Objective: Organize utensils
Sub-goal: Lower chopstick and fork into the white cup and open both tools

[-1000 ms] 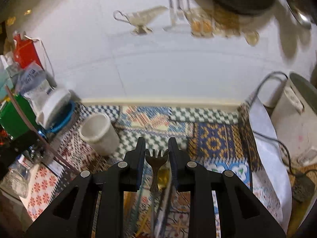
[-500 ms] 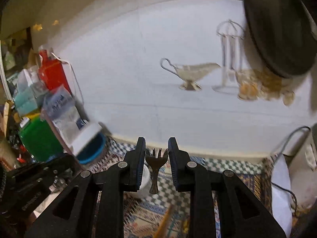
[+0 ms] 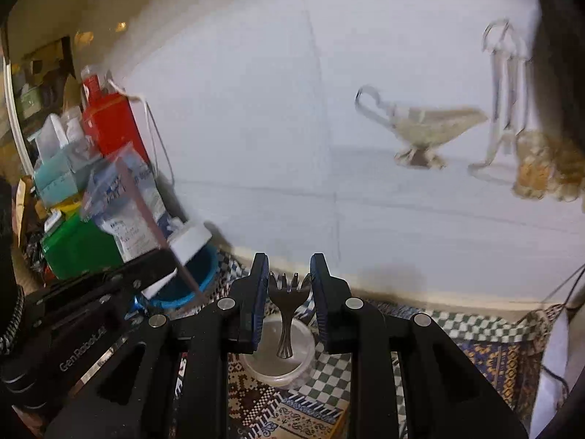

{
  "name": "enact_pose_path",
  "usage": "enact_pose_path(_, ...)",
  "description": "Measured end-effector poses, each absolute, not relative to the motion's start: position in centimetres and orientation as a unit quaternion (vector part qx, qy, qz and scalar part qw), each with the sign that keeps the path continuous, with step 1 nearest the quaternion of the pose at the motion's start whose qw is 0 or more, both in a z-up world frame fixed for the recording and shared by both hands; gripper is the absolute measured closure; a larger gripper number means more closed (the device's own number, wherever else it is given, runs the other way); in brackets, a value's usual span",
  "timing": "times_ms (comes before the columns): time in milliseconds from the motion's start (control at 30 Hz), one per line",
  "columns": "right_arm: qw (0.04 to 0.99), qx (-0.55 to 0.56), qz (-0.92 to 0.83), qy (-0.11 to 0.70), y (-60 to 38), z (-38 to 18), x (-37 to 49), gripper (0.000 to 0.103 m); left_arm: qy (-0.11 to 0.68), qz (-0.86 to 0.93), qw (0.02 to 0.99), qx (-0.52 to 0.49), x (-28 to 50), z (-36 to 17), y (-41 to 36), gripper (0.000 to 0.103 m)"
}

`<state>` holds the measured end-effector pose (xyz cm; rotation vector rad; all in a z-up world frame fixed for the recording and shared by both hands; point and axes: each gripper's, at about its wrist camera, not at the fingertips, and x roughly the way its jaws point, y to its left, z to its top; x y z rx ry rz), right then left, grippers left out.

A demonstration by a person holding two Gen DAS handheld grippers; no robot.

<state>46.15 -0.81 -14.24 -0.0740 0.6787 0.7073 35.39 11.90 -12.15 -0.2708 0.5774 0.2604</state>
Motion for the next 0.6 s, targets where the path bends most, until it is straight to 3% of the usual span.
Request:
enact_pose_path(333,0.848,-0.051,0.336,0.407,1.3,-20.0,48.3,0.081,0.350,0.133,0.915,-0.149,38.0,-18.1,13.1,0.103)
enact_pose_path(600,0.842,-0.064,0.324,0.426,1.7,-21.6,49.5,0.081,0.374,0.131,0.905,-0.156,39.1,-20.3,13.7,0.103)
